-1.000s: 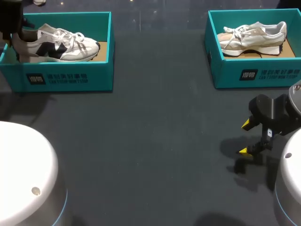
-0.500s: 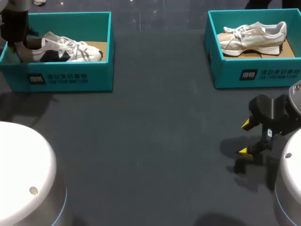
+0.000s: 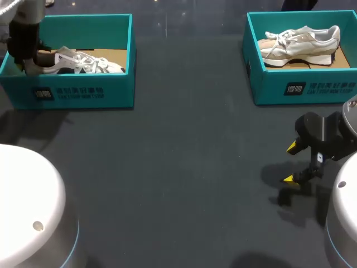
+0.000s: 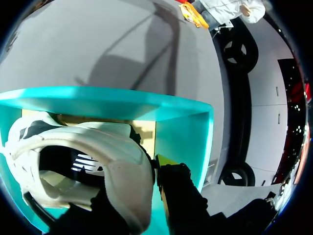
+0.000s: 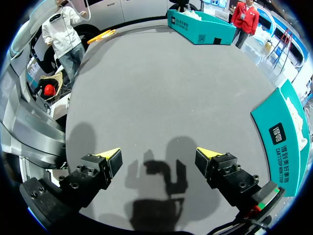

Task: Take the shoe out of the shoebox, open the shoe tongue, remove and reinsert the insole, then place the shoe into the shoebox

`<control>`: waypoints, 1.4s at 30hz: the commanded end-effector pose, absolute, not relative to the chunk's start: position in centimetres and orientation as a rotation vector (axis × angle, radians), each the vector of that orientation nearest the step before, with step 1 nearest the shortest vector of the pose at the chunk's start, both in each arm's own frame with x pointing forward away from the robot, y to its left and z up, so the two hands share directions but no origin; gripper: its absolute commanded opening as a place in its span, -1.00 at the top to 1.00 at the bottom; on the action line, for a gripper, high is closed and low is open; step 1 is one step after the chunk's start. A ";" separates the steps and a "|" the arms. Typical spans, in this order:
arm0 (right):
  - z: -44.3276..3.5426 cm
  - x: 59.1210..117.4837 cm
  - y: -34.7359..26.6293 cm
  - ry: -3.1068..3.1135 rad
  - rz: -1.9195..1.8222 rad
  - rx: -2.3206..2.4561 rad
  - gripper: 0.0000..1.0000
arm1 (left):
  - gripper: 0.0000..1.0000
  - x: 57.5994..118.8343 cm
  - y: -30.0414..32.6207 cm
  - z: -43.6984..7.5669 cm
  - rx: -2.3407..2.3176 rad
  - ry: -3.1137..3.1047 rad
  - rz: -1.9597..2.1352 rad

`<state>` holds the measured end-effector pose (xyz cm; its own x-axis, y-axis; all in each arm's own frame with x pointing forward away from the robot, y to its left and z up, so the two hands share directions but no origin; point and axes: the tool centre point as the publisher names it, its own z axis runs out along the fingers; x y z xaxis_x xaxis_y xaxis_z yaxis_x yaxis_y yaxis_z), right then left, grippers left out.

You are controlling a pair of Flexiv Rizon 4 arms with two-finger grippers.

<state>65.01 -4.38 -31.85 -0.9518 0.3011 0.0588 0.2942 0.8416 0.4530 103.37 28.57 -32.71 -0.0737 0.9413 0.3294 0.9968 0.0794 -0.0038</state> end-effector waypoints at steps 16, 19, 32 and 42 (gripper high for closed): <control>-31.8 64.8 -4.4 2.999 0.729 0.486 -1.00 | 1.00 104.3 28.3 -35.5 -1.938 -2.103 -0.304; -31.8 64.8 -4.4 2.999 0.729 0.486 -1.00 | 1.00 104.2 28.4 -36.0 -1.940 -2.100 -0.285; -31.8 64.8 -4.4 2.999 0.729 0.486 -1.00 | 0.97 104.0 28.5 -36.8 -1.989 -2.125 -0.241; -31.8 64.8 -4.4 2.999 0.729 0.486 -1.00 | 0.47 103.9 28.5 -37.0 -2.012 -2.136 -0.233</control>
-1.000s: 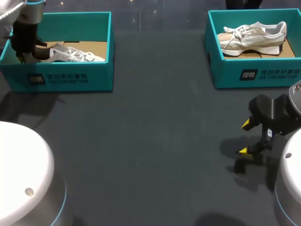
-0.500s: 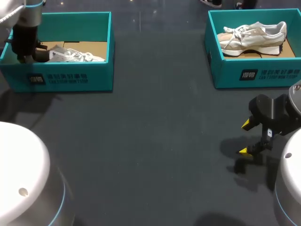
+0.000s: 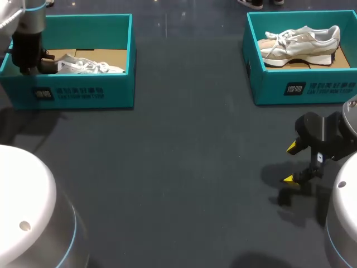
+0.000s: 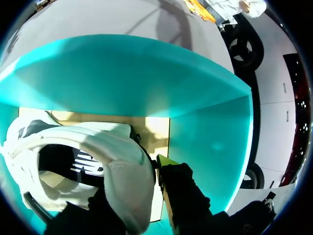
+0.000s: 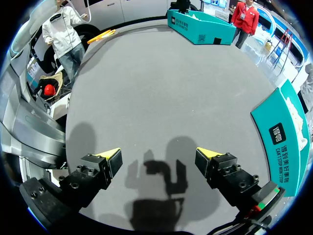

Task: Take the shoe out of the shoebox, open the shoe tongue, remove and reinsert the insole, then place the shoe into the shoebox

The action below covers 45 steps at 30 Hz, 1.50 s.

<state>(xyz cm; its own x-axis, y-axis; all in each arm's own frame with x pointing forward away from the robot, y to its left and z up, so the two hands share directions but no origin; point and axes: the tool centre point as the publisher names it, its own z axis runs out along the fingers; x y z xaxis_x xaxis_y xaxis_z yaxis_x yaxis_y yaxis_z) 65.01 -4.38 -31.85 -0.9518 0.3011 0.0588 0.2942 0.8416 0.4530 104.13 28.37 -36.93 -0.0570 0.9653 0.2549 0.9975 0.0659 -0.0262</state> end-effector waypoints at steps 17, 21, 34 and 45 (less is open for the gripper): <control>-31.8 64.8 -4.4 2.999 0.729 0.486 -1.00 | 0.04 104.0 28.2 -35.2 -2.049 -2.163 -0.207; -31.8 64.8 -4.4 2.999 0.729 0.486 -1.00 | -0.36 103.9 27.9 -34.1 -2.074 -2.167 -0.202; -31.8 64.8 -4.4 2.999 0.729 0.486 -1.00 | -0.95 103.4 27.6 -29.2 -2.122 -2.214 -0.205; -31.8 64.8 -4.4 2.999 0.729 0.486 -1.00 | -1.00 101.5 27.7 -23.9 -2.136 -2.218 -0.209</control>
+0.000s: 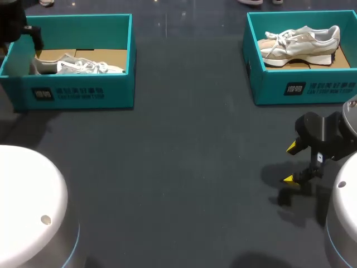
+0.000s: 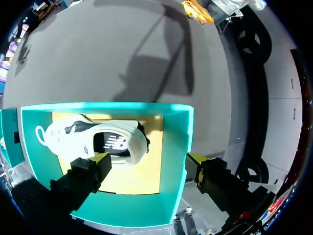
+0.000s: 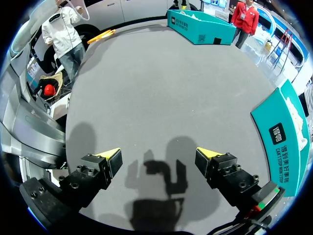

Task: Take the shoe out of the shoebox, open the shoe tongue, remove and reinsert the insole, then place the shoe into the shoebox

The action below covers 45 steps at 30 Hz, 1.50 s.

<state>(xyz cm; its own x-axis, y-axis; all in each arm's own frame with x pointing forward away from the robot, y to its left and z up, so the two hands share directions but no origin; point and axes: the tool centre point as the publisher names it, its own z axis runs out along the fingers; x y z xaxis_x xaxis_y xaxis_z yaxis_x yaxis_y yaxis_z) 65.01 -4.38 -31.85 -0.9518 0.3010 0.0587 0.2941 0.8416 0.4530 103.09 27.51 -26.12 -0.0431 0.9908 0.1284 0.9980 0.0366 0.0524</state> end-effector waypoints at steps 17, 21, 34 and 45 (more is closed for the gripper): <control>-31.8 64.8 -4.4 2.999 0.729 0.486 -1.00 | -1.00 96.1 29.6 -17.4 -2.174 -2.189 -0.247; -31.8 64.8 -4.4 2.999 0.729 0.486 -1.00 | -1.00 95.9 29.4 -16.7 -2.185 -2.181 -0.215; -28.2 67.9 -6.7 3.024 0.611 0.719 -1.00 | -1.00 96.0 29.3 -16.0 -2.202 -2.180 -0.174; -23.5 73.5 -10.3 2.955 0.504 0.868 -1.00 | -1.00 96.0 29.3 -16.0 -2.202 -2.180 -0.174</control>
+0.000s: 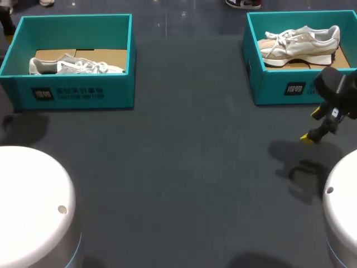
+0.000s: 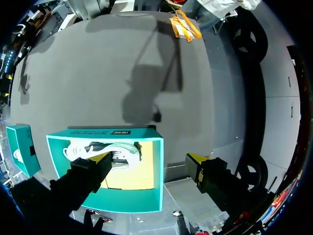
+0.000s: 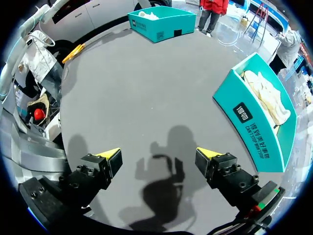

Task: Take the shoe out of the shoebox, open the shoe tongue, remove and reinsert the insole, then place the shoe into the shoebox

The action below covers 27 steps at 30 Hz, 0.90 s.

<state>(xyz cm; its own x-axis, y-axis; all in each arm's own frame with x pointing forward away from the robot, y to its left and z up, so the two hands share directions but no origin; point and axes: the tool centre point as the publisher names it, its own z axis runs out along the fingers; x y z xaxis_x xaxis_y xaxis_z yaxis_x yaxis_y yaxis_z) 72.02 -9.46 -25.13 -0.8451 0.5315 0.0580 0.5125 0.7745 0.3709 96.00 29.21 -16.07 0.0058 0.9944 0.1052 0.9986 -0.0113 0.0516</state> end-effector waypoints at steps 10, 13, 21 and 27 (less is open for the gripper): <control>-21.2 75.8 -11.9 2.924 0.501 0.880 -1.00 | -1.00 96.0 29.3 -16.0 -2.202 -2.180 -0.174; -21.2 75.8 -11.9 2.924 0.501 0.880 -1.00 | -1.00 96.0 29.3 -16.0 -2.202 -2.180 -0.174; -21.3 76.4 -12.2 2.909 0.507 0.915 -1.00 | -1.00 96.0 29.3 -16.0 -2.202 -2.180 -0.174; -21.2 82.6 -15.6 2.834 0.371 1.236 -1.00 | -1.00 96.0 29.3 -16.0 -2.202 -2.180 -0.174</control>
<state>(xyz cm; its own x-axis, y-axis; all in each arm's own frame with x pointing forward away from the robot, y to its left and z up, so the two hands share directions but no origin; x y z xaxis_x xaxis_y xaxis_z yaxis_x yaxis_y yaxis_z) 78.89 -14.96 -21.10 -0.7266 0.6862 0.0338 0.6595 0.6828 0.3145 96.01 29.23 -16.10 0.0056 0.9946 0.1037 0.9986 -0.0110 0.0521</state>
